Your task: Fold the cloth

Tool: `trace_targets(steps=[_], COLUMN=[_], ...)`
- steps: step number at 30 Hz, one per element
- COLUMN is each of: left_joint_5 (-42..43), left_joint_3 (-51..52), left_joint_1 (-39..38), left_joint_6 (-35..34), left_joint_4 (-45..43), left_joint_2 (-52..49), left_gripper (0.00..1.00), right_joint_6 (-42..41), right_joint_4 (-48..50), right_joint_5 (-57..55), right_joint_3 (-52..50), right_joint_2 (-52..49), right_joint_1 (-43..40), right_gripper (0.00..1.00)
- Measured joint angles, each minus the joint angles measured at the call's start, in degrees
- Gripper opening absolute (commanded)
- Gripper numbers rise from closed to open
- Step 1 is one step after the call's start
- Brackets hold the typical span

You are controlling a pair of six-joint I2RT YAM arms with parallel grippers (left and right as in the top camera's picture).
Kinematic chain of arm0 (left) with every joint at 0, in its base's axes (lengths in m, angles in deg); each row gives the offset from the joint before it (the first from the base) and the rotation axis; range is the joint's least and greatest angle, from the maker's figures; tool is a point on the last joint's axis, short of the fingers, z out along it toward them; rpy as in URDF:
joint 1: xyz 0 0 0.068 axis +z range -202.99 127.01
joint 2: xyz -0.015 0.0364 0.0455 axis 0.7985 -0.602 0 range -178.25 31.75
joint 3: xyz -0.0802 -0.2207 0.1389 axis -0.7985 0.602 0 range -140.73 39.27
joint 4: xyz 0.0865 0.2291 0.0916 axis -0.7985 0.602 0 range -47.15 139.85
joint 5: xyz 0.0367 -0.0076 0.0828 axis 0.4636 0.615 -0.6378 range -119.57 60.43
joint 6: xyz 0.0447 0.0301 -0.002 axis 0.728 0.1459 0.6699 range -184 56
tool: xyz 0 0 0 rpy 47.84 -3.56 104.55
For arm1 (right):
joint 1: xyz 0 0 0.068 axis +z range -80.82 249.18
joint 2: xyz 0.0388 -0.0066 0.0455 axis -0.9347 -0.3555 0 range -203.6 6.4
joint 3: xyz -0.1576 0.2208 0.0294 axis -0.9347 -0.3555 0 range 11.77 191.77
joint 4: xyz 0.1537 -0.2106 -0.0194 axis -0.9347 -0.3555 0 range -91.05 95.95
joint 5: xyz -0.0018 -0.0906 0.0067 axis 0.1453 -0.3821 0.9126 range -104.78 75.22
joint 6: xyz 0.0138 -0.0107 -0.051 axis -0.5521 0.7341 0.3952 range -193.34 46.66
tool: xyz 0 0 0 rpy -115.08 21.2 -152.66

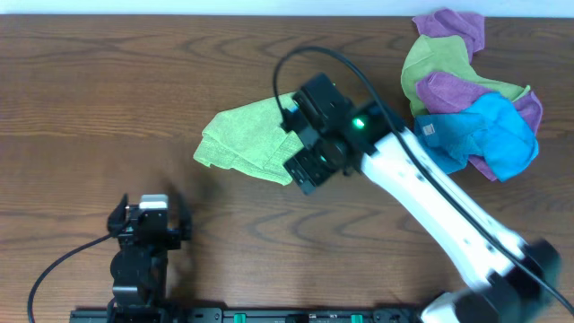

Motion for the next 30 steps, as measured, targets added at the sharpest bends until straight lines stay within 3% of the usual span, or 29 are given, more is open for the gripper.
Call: trace_targets(steps=[4, 10, 21, 26, 30], left_joint_5=[18.8, 31.3, 38.7, 34.9, 31.3], left_joint_3=[0.2, 0.7, 1.1, 1.2, 0.9], left_joint_1=[0.0, 0.0, 0.0, 0.0, 0.0], left_joint_6=[-4.1, -5.8, -7.0, -16.4, -22.0], left_joint_4=[-0.8, -3.5, -14.3, -21.1, -23.9], left_joint_2=[0.0, 0.0, 0.0, -0.8, -7.8], left_gripper=[0.95, 0.95, 0.95, 0.95, 0.95], right_joint_6=[0.2, 0.2, 0.2, 0.2, 0.0], right_joint_4=[1.6, 2.1, 5.5, 12.6, 19.3], right_joint_5=[-0.3, 0.3, 4.9, 5.6, 6.1], right_joint_3=[-9.7, -19.1, -19.9, -20.0, -20.0], right_joint_2=[8.6, 16.9, 20.3, 20.2, 20.2], right_joint_1=[-0.6, -0.9, -0.9, -1.0, -1.6], right_gripper=[0.92, 0.99, 0.99, 0.99, 0.99])
